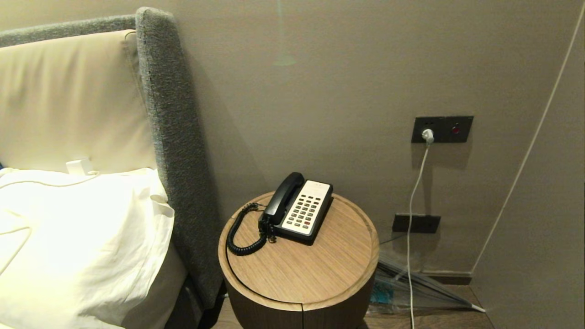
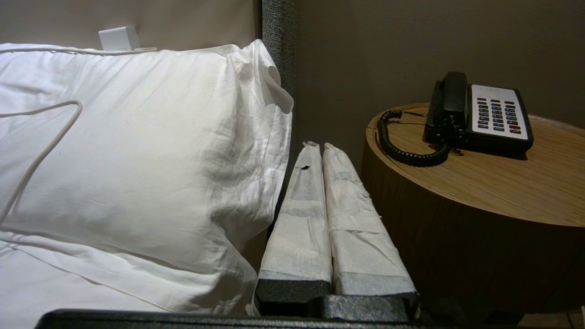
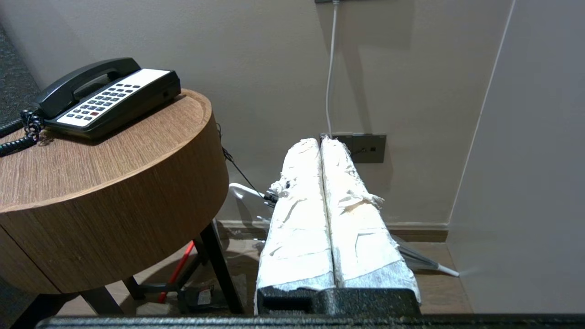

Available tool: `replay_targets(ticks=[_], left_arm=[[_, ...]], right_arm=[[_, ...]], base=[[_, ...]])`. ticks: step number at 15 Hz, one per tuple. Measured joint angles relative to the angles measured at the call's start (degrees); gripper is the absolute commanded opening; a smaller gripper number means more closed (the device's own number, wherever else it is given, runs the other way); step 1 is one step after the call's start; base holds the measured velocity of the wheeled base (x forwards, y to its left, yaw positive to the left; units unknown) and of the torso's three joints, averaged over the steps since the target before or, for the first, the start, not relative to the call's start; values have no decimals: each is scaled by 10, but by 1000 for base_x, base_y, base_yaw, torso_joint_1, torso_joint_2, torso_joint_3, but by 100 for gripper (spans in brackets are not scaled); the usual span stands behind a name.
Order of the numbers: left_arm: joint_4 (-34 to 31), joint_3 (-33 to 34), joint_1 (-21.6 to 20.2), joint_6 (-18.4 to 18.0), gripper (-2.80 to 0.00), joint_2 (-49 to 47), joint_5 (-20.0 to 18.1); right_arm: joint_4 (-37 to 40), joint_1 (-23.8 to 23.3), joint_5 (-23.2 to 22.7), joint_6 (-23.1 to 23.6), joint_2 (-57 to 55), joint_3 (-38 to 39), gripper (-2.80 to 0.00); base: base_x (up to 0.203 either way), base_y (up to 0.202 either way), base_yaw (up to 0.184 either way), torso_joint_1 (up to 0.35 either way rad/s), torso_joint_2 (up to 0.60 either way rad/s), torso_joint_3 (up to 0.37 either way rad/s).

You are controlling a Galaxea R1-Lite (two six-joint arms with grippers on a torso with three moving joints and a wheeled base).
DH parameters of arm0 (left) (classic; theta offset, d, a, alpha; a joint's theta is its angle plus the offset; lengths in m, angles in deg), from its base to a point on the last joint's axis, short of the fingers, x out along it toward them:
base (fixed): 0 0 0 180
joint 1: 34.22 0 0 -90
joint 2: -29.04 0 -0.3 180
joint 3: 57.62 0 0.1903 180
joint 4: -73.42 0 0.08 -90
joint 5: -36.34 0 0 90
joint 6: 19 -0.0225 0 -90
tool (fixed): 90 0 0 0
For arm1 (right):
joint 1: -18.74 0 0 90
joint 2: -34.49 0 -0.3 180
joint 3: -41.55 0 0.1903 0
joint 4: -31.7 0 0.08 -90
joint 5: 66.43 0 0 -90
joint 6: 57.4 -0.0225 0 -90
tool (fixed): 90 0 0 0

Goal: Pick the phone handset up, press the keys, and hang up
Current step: Pick up the desk phone handset

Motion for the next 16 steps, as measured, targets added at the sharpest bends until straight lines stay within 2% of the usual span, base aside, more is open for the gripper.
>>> replay_targets(ticks=[6,16], left_arm=[[-1,0,0,4,-280,0,0],[0,0,0,6,-280,0,0]], right_arm=[[-1,0,1,-7,0,0,-280],[-1,0,1,-7,0,0,-280]], base=[[0,0,0,0,0,-9],[0,0,0,3,3,-186]])
